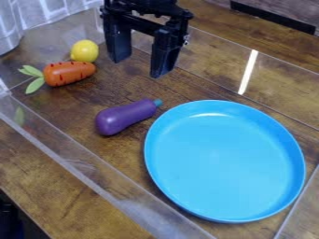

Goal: Put the purple eggplant in the blue tray

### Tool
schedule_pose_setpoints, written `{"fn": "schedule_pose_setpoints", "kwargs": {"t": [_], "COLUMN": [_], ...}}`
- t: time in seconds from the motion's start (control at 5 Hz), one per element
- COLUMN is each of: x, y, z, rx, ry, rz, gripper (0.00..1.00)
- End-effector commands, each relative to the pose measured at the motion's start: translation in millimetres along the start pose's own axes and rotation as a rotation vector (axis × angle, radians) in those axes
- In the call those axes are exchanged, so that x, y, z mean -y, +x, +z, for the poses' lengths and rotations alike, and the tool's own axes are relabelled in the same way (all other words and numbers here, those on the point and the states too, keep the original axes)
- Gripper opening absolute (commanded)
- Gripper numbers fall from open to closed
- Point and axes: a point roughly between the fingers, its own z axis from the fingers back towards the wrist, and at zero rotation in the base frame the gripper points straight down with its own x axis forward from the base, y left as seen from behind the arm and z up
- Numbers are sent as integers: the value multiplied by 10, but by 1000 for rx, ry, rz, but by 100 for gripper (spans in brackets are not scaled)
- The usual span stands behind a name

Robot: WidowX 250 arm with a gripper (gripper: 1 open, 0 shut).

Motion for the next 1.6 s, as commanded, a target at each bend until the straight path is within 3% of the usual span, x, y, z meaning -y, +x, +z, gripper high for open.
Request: {"fn": "schedule_pose_setpoints", "kwargs": {"t": [0.0,0.6,0.8,1.4], "x": [-2,-97,-148,-291], "y": [-1,19,43,97], "z": [-84,-587,-662,-769], "rx": [-11,1,15,33], "ry": [-2,14,21,24], "rz": [-22,-240,-279,-295], "gripper": [100,100,100,100]}}
